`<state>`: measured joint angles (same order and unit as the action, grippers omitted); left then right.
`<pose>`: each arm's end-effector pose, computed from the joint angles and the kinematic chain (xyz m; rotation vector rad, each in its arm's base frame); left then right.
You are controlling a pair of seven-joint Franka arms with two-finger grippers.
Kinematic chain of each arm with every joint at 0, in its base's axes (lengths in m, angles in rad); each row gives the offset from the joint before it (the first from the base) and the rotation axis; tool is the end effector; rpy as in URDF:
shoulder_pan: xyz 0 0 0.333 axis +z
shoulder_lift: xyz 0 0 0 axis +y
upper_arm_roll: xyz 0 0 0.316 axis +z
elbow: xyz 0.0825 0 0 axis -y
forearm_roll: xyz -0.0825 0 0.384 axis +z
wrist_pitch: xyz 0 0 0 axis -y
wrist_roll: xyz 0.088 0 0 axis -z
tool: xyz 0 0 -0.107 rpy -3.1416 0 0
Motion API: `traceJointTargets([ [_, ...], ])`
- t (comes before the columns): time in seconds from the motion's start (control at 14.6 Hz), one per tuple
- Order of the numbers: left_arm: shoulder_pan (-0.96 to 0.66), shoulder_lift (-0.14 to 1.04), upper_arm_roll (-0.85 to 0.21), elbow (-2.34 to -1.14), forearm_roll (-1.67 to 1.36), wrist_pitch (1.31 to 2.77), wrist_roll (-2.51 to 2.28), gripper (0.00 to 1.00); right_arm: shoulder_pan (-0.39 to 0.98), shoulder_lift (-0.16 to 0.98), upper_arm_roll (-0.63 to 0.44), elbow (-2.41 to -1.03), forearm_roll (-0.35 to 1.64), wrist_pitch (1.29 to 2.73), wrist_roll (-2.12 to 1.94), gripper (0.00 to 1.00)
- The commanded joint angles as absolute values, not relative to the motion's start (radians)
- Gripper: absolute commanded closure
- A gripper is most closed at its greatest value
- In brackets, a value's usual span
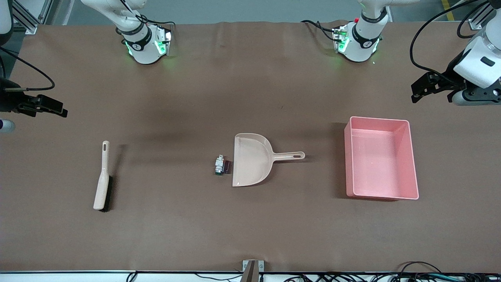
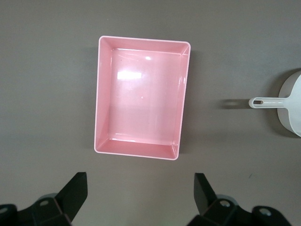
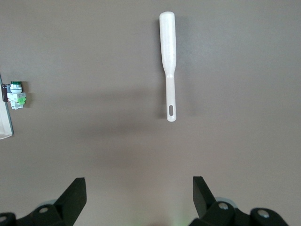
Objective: Clean e-waste and dump in bin
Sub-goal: 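Reach the left gripper to the dustpan handle while the right gripper reaches the brush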
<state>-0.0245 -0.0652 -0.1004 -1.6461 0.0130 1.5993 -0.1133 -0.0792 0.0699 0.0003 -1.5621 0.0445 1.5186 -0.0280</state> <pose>0.5324 -0.0673 0.6268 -3.1241 0.0183 -0.0317 0.5667 -0.0398 0.5852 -3.0853 0.0788 0.1713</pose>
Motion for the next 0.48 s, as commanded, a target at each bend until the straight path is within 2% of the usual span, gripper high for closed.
traceJointTargets([
  [0.0,-0.023,-0.064,-0.101,-1.628,0.029,1.572,-0.098,0.0,-0.089,0.06,0.0,-1.565,0.044,1.511,-0.032,0.0],
  [0.27,-0.026,-0.013,-0.104,-1.576,0.063,1.574,-0.087,0.0,-0.092,0.063,-0.003,-1.58,0.031,1.517,-0.032,0.0],
  [0.41,-0.043,0.026,-0.117,-1.583,0.052,1.574,-0.048,0.0,-0.092,0.09,-0.003,-1.636,0.028,1.566,-0.031,0.0],
])
